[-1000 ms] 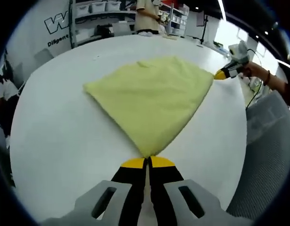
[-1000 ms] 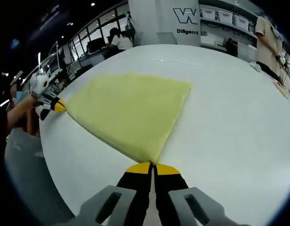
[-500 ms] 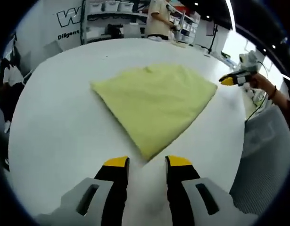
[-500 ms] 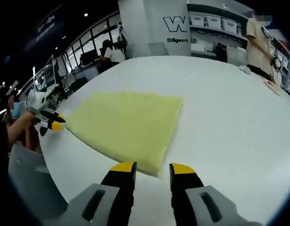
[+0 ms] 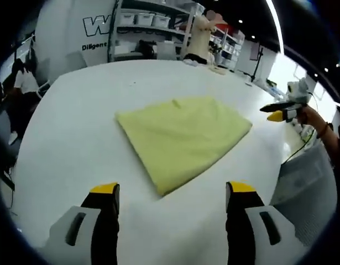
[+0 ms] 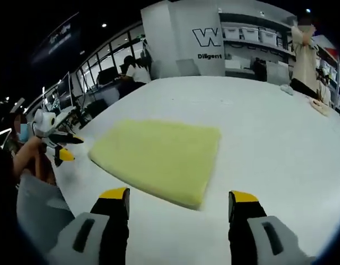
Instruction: Fold the garment on the visible template until the final outline fits inside the template.
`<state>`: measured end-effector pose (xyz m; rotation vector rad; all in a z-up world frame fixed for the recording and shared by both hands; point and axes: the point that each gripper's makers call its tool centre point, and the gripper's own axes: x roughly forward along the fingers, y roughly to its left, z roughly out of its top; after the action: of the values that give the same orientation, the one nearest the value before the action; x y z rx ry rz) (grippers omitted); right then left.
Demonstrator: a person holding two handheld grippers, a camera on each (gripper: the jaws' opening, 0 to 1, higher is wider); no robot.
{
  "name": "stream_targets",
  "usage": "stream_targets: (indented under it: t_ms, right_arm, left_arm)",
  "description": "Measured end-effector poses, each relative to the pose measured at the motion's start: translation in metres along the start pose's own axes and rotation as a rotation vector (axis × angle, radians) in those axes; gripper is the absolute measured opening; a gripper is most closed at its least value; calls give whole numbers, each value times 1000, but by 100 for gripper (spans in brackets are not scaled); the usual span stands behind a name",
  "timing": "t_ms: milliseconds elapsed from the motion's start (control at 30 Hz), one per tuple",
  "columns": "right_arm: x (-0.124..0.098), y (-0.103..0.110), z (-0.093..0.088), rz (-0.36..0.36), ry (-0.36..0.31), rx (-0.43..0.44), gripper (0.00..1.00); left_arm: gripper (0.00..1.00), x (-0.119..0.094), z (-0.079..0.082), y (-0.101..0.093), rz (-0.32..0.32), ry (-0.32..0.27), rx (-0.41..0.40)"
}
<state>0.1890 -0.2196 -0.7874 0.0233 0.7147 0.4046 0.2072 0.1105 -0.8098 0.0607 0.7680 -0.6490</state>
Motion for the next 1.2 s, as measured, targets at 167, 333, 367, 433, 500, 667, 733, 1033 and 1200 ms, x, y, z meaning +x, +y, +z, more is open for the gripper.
stream_targets:
  t_ms: [167,333,367,433,500,667,733,1033,1200]
  right_arm:
    - [-9,7,4,-5,-24,6,95]
    - [-20,13,6,-8,-40,5,99]
    - [-23,14,6,-6,-42,7,99]
    - [-26,15,7,-7,-44,8,99]
    - [-29,17,7,-11,-47,4,99]
    - [-38,24,5,-16,-41,-12,99]
    - [-40,28,3,-16,-36,-18,99]
    - [-47,35,-5,-24,-32,-14,99]
    - [-50,32,-8,-30,-34,5,99]
  left_arm:
    - [81,-10,6,-3,29,-36,-10]
    - [99,-18,9,-6,65,-63,-16]
    - [99,-19,8,-9,56,-62,-15]
    - [99,-21,6,-11,60,-53,-17]
    - [99,-24,3,-12,69,-47,-9]
    - [99,-33,1,-24,64,-49,-8]
    - [99,-37,4,-30,63,-72,-16]
    - [99,-45,4,-30,105,-82,1]
    - [99,-45,-2,-34,99,-80,-13]
